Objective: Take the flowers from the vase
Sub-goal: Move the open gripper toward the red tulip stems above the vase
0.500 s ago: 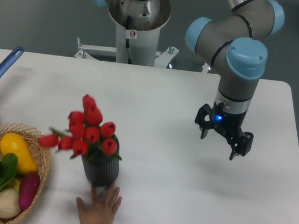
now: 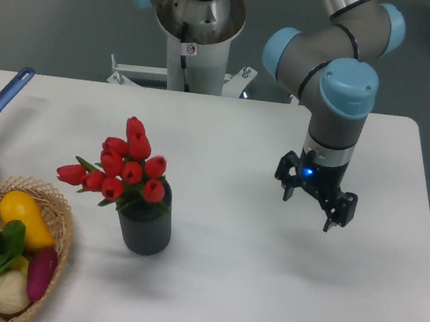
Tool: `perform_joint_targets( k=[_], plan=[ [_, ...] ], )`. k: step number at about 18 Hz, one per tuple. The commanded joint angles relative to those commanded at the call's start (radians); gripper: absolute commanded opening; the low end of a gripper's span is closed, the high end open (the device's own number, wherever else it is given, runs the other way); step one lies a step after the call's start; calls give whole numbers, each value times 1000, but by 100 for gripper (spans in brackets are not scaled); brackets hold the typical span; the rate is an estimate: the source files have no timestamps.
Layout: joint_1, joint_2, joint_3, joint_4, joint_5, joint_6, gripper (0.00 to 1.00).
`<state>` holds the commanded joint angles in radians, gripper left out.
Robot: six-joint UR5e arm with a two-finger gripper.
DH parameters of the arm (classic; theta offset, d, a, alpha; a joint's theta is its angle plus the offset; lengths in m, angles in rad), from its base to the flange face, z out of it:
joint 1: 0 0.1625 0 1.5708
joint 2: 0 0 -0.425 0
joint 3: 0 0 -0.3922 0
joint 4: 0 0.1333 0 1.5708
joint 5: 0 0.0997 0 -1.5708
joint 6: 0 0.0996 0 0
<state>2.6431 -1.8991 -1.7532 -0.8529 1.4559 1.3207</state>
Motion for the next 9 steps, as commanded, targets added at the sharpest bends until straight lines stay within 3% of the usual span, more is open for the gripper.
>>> perform_joint_targets(
  k=[4, 9],
  plan=[
    [-2, 2, -28, 5, -120, 3, 100],
    [-67, -2, -28, 0, -153, -6, 100]
  ],
)
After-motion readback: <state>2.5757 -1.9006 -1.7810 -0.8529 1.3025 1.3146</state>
